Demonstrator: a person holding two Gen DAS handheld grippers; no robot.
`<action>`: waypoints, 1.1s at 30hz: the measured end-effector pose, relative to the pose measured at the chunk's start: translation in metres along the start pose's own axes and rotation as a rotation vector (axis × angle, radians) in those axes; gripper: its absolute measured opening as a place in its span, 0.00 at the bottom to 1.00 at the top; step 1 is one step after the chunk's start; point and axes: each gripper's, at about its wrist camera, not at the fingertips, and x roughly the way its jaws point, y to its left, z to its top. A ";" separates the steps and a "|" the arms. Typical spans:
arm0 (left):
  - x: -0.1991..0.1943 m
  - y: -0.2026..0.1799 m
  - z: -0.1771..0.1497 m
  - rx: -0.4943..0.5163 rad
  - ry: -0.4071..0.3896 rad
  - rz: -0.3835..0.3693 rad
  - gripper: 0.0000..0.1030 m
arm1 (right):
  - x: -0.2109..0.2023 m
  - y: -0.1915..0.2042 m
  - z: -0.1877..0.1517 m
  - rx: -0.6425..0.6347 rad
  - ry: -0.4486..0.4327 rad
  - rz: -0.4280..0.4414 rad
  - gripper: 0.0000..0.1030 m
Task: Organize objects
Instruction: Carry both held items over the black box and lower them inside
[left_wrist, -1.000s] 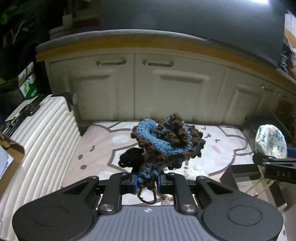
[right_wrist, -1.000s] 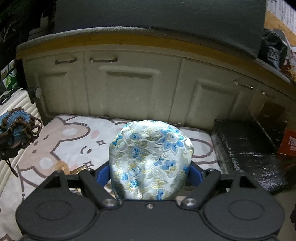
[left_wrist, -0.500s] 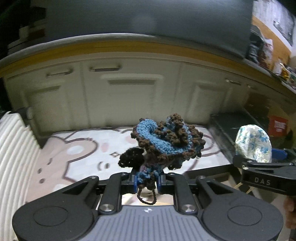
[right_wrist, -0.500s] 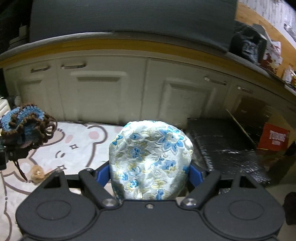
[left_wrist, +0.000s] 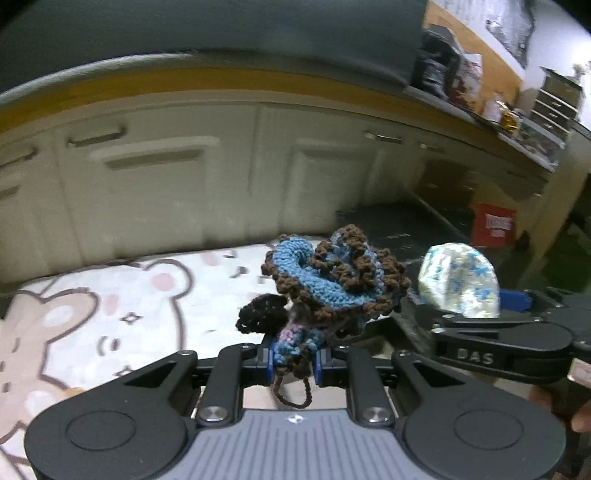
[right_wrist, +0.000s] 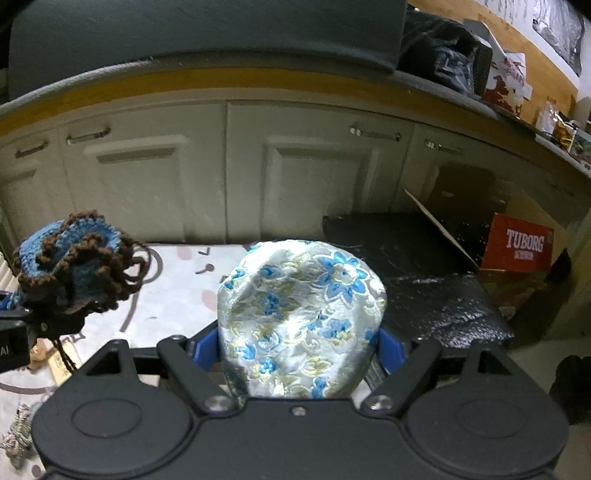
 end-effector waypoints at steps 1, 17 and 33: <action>0.003 -0.001 -0.001 0.000 0.010 -0.026 0.19 | 0.002 -0.003 -0.002 0.003 0.007 -0.005 0.82; 0.061 -0.008 -0.036 0.037 0.287 -0.303 0.19 | 0.044 -0.022 -0.034 0.119 0.168 -0.068 0.82; 0.089 -0.006 -0.065 0.180 0.479 -0.344 0.20 | 0.079 -0.025 -0.053 0.276 0.287 0.000 0.82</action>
